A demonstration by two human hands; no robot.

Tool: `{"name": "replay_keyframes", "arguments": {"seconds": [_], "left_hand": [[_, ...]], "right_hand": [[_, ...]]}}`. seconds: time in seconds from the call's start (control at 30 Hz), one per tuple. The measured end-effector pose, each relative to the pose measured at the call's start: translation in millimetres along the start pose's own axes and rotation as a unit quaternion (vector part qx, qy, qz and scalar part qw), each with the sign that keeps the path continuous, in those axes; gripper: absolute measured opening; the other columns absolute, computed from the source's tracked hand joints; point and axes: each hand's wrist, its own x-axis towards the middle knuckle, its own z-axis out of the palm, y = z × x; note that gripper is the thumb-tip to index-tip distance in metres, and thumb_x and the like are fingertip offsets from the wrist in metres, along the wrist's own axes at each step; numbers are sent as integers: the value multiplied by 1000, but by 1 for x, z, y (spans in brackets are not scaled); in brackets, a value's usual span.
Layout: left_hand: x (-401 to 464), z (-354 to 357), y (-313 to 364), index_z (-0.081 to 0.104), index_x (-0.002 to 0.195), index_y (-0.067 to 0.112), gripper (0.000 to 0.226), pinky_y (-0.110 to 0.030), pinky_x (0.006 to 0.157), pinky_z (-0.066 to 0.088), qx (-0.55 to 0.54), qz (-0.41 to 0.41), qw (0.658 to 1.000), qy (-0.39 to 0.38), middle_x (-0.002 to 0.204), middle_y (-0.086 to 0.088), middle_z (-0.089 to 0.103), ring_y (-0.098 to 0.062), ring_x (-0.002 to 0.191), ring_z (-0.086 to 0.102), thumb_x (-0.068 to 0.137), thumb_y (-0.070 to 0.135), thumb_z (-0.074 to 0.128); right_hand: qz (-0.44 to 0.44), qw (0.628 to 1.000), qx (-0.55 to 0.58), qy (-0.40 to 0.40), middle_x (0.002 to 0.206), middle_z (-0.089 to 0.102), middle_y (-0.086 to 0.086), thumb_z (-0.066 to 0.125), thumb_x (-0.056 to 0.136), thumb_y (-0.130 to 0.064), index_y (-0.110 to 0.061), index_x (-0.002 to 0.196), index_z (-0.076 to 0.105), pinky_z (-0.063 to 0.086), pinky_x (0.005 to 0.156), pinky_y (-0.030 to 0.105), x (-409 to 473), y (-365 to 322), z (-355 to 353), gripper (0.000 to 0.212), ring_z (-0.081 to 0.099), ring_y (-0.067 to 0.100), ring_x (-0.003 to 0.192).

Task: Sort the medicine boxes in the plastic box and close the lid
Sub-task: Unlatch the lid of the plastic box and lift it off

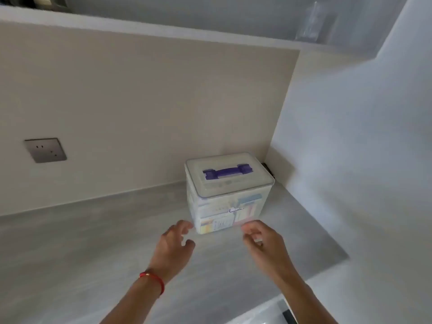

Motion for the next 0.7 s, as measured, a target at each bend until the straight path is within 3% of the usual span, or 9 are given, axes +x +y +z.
{"name": "replay_keyframes", "arguments": {"seconds": [0.13, 0.2, 0.33, 0.47, 0.57, 0.63, 0.7], "left_hand": [[78, 3, 19, 56, 124, 22, 39, -25, 78, 41, -19, -26, 999, 32, 113, -4, 64, -20, 95, 61, 87, 11, 58], [110, 11, 29, 50, 131, 22, 44, -28, 83, 41, -25, -57, 996, 57, 119, -8, 63, -27, 105, 60, 88, 14, 55], [157, 37, 44, 43, 143, 17, 56, -38, 103, 38, 71, -63, 990, 101, 142, -11, 51, -32, 129, 44, 89, 16, 54], [189, 65, 57, 43, 146, 19, 55, -42, 118, 30, 180, -52, 973, 134, 159, -10, 33, -29, 147, 25, 92, 24, 53], [220, 75, 66, 40, 148, 23, 56, -41, 121, 24, 217, -52, 966, 133, 163, -8, 26, -26, 152, 17, 94, 29, 51], [237, 76, 66, 35, 152, 27, 57, -42, 122, 22, 212, -73, 967, 124, 165, -6, 22, -25, 153, 14, 96, 33, 47], [246, 77, 59, 26, 154, 33, 58, -46, 122, 22, 219, -98, 963, 123, 167, -3, 15, -22, 154, 10, 98, 38, 39]], "right_hand": [[6, 999, -17, 44, 93, 72, -14, 62, 95, -13, -23, 95, 74, 42, 70, 2, 103, 12, -29, 16, 64, -2, 85], [4, 998, -27, 61, 94, 72, -10, 57, 97, -15, -21, 93, 73, 39, 68, 0, 155, 21, -41, 18, 63, 1, 83], [-3, 997, -66, 37, 108, 72, 1, 54, 97, -15, -15, 103, 73, 41, 78, 18, 245, 54, -58, 20, 65, 17, 103], [-66, 982, -174, -36, 130, 67, 2, 60, 95, -22, -17, 122, 69, 44, 101, 35, 318, 64, -49, 29, 59, 24, 124], [-152, 948, -253, -120, 146, 56, 1, 53, 100, -31, -18, 139, 57, 35, 114, 45, 367, 51, -28, 41, 48, 23, 137], [-144, 929, -292, -177, 148, 55, 3, 42, 104, -39, -19, 142, 54, 33, 115, 48, 398, 42, -13, 44, 47, 28, 138], [-94, 918, -316, -219, 139, 62, 11, 32, 104, -46, -17, 134, 59, 40, 108, 45, 426, 38, 1, 50, 55, 35, 127]]}}
